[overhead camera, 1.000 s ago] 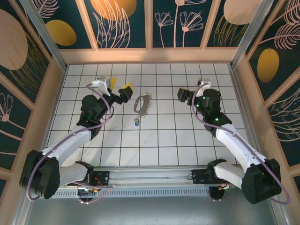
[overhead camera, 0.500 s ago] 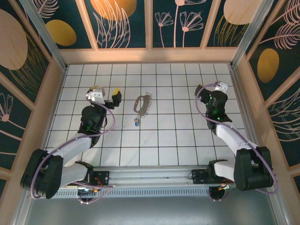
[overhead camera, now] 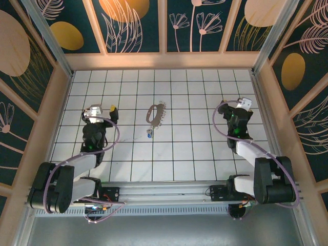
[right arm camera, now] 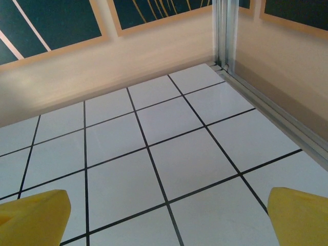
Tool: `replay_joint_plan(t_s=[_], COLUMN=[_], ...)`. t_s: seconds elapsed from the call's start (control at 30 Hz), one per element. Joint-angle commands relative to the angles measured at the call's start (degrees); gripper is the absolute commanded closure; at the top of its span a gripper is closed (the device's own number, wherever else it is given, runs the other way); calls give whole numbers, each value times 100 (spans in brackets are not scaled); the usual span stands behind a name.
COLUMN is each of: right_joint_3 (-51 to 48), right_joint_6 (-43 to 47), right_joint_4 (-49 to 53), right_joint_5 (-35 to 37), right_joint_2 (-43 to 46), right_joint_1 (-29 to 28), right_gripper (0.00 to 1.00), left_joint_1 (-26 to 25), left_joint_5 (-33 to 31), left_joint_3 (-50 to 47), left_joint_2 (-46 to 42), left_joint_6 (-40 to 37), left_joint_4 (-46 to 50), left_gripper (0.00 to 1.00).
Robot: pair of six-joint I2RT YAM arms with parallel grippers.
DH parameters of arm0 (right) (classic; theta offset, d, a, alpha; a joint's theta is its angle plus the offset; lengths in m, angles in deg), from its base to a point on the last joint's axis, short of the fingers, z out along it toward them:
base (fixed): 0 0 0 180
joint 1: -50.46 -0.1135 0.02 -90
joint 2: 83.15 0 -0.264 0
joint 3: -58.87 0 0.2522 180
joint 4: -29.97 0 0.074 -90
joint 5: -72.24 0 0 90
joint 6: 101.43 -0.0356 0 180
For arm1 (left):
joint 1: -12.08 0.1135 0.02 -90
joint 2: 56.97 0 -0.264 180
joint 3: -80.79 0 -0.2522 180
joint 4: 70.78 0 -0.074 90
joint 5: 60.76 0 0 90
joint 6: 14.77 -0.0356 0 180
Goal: Put the keys on the keyring
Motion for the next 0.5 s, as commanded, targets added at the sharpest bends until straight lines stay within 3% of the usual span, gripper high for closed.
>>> replay_joint_plan(t_s=[0.0, 0.23, 0.47], right_joint_3=[-174, -516, -1161], right_joint_6=[250, 577, 911], right_joint_4=[-656, -1399, -2972], right_joint_5=[61, -148, -414], right_joint_2=[-141, -431, -895], right_joint_1=[41, 33, 51], right_gripper=[1, 1, 1], left_joint_1=[185, 603, 763], left_joint_5=[-93, 335, 799], left_joint_3=[-211, -171, -492], left_joint_2=[-158, 39, 774], left_joint_6=[-89, -239, -269], left_joint_4=[-327, -178, -1431], left_gripper=[1, 1, 1])
